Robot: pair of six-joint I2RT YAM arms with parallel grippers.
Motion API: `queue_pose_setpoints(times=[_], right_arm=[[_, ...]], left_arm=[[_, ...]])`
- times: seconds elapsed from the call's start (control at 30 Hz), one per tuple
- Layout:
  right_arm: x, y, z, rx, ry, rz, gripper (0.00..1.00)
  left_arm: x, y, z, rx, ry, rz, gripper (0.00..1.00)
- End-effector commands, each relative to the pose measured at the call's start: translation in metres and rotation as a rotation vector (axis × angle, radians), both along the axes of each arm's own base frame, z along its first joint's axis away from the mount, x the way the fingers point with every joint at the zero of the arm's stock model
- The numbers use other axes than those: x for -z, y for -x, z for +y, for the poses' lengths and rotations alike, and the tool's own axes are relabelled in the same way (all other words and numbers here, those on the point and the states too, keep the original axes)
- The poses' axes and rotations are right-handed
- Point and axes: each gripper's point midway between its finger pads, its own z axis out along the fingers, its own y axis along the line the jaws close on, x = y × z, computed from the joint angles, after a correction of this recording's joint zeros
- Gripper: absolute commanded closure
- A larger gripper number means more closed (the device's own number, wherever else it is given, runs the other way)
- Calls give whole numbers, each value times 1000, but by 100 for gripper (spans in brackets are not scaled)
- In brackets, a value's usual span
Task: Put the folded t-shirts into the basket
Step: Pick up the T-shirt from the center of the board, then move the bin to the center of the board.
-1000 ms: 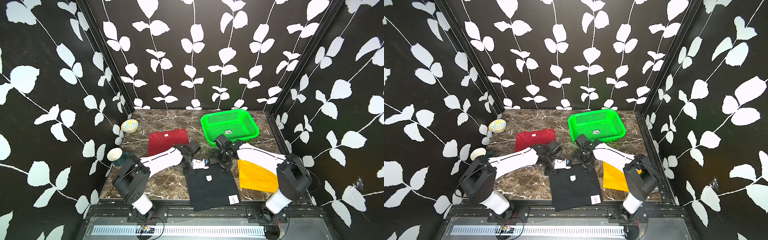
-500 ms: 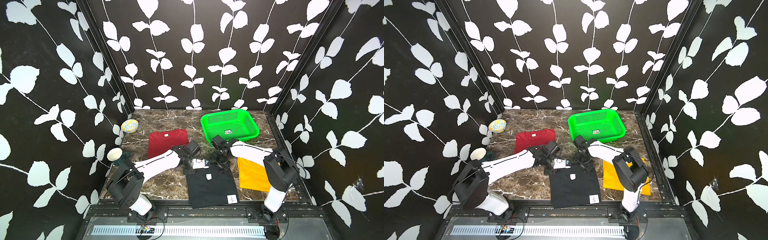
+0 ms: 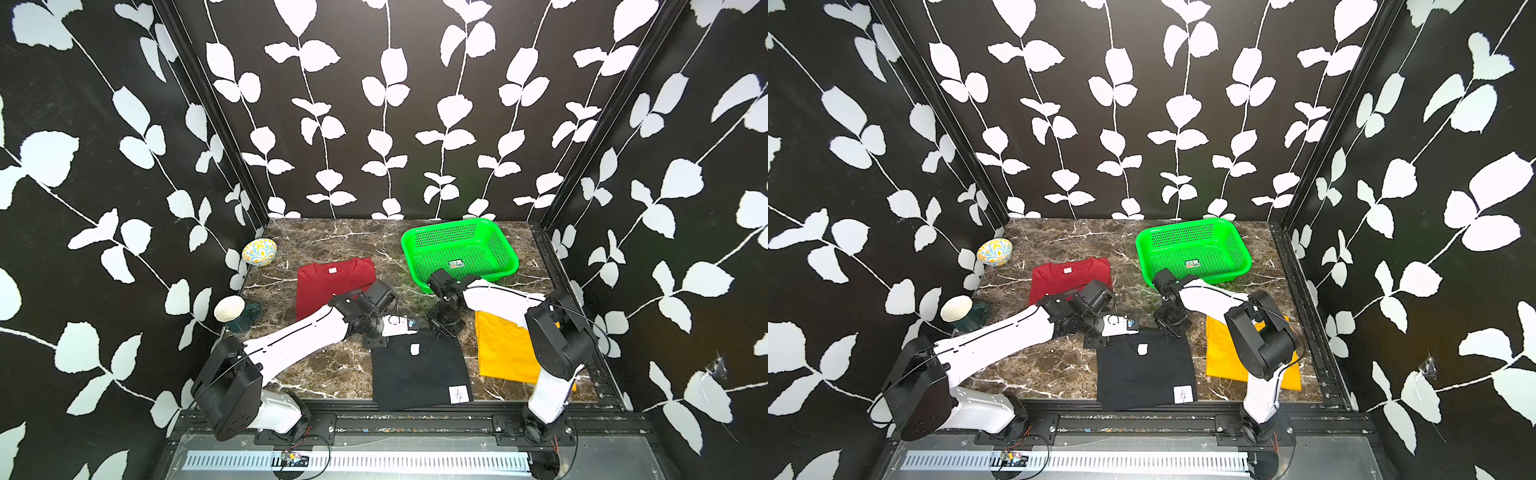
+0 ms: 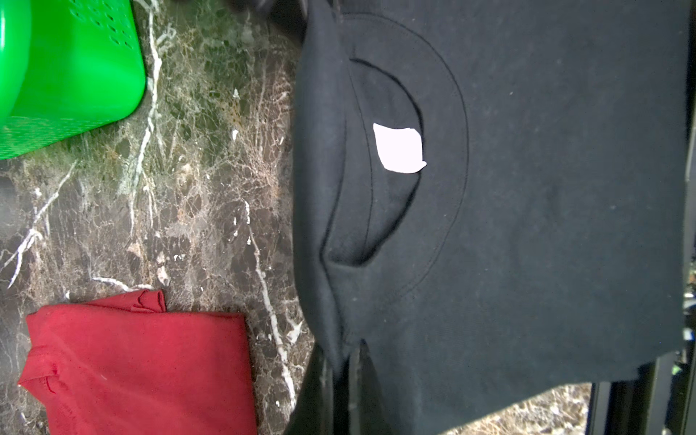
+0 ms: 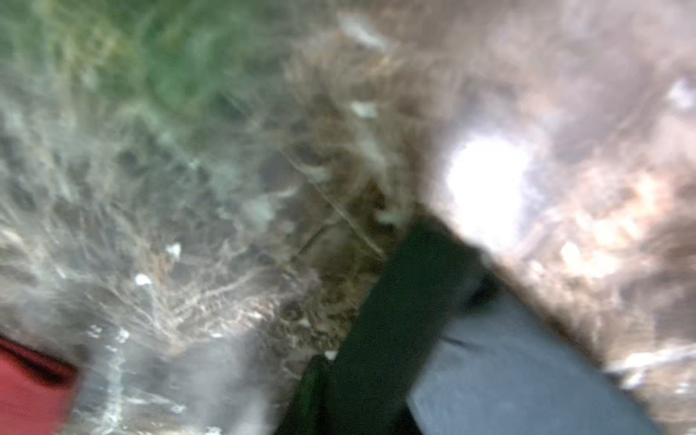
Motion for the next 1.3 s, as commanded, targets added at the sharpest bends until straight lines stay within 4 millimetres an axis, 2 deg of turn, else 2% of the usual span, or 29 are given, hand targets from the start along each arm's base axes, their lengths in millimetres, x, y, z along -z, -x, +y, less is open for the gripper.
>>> queue_pose_setpoints(times=[0.0,0.07,0.27,0.37,0.5,0.57,0.63,0.77,0.87,0.93,1.03,1.17,1.27], right_arm=[[-19,0,-14,29,7,-42,94],[-31,0,-18,35,-1,-71,99],[-81,-5,-41,53,11,-210,99],[-110,-12,-60,39,48,-305,100],[-147,-20,-95,60,100,-400,100],[-162,-27,-111,94,106,-432,100],[-178,-33,-119,118,85,-467,100],[-212,-55,-133,167,63,-540,100],[-231,-72,-148,196,87,-581,100],[-240,-86,-165,227,136,-609,100],[-247,-106,-183,265,166,-643,100],[-253,-133,-182,265,116,-679,100],[-252,-150,-177,265,97,-678,100]], left_arm=[[-9,5,1,62,5,-25,100],[-17,3,-1,61,17,-26,100],[-53,4,-19,48,87,23,100],[-72,-1,-33,43,132,38,100],[-108,-5,-62,28,214,84,100],[-125,-13,-75,7,243,77,100],[-140,-23,-85,-4,270,54,100],[-157,-48,-103,-13,295,-16,100],[-164,-70,-120,-40,310,-52,100],[-165,-86,-130,-69,312,-72,100],[-157,-114,-143,-116,290,-120,100],[-151,-145,-152,-169,260,-180,100],[-153,-170,-151,-232,251,-212,100]])
